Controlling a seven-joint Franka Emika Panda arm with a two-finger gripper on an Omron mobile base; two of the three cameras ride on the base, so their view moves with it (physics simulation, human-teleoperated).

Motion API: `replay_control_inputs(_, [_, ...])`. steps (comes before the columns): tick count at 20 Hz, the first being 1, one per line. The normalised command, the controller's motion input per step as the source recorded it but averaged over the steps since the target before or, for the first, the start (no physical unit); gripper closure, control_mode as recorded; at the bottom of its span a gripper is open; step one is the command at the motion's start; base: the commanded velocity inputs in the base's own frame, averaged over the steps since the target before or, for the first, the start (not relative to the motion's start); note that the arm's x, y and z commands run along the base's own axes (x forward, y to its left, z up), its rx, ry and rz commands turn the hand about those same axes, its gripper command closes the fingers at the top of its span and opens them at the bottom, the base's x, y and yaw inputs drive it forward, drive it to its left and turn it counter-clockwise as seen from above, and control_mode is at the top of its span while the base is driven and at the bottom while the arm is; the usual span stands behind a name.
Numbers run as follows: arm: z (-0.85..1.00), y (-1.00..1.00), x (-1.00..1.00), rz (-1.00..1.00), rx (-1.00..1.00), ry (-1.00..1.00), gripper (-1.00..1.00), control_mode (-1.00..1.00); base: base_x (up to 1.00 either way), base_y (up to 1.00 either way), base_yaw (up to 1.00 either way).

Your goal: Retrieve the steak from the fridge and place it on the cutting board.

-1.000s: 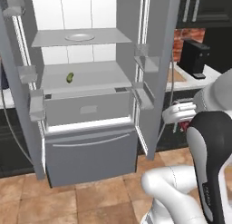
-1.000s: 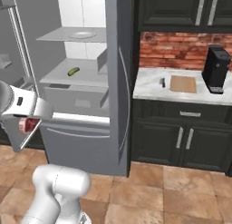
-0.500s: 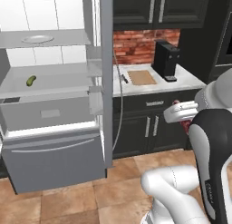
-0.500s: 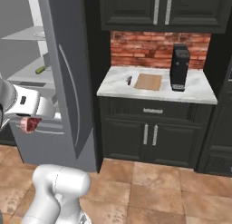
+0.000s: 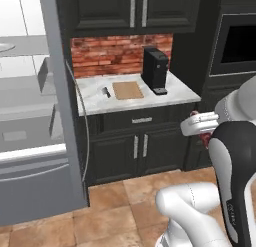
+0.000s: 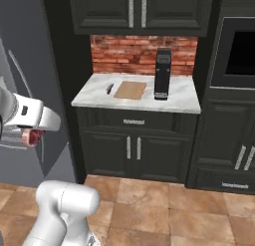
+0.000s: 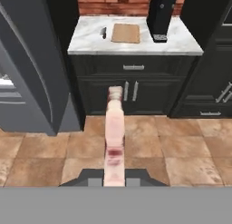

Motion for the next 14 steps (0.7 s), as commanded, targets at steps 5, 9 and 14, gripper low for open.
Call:
replay_control_inputs(5, [0.00,0.00,0.00,0.00,0.00,0.00,1.00,1.00,0.56,-0.36,-0.05])
replay_control_inputs(9, [0.00,0.00,0.00,0.00,0.00,0.00,1.00,1.00,0.83,-0.25,0.01])
replay_control_inputs(14, [0.00,0.00,0.00,0.00,0.00,0.00,1.00,1.00,0.82,-0.40,0.05])
